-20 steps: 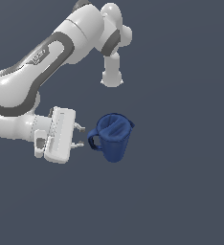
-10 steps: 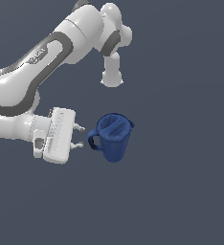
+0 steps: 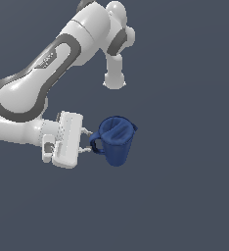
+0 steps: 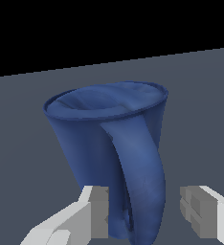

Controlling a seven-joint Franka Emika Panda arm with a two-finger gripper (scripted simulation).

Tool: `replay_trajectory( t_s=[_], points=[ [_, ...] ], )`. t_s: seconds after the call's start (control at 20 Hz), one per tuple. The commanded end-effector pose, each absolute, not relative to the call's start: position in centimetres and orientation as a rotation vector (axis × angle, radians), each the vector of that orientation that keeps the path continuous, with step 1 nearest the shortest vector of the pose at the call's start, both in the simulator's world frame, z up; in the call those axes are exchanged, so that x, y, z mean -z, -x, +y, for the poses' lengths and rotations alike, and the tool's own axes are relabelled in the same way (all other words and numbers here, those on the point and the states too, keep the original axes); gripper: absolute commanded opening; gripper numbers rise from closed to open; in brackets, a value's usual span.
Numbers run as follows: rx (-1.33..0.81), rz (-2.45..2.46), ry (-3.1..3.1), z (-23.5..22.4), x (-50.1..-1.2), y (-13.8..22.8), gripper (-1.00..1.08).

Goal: Pick up the object and move it to a goal position.

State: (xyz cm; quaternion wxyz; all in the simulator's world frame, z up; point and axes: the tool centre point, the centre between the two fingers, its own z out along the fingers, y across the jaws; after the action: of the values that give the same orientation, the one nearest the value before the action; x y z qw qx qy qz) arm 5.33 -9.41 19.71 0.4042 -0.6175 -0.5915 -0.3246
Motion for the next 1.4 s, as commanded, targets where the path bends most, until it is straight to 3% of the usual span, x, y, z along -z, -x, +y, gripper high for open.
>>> replay_trajectory(
  t_s=[0.0,0.2,0.25,0.9,1.35],
  points=[
    [0.82,-1.493,1.559,-9.0,-19.5,-5.3,0.28],
    [0.82,-1.494,1.56,-8.8,-19.3,-5.3,0.28],
    [0.82,-1.494,1.56,-8.8,-19.3,-5.3,-1.0],
    [0.82,-1.494,1.56,-9.1,-19.4,-5.2,-1.0],
    [0.82,-1.494,1.56,-13.6,-20.2,-2.5,-1.0]
  ],
)
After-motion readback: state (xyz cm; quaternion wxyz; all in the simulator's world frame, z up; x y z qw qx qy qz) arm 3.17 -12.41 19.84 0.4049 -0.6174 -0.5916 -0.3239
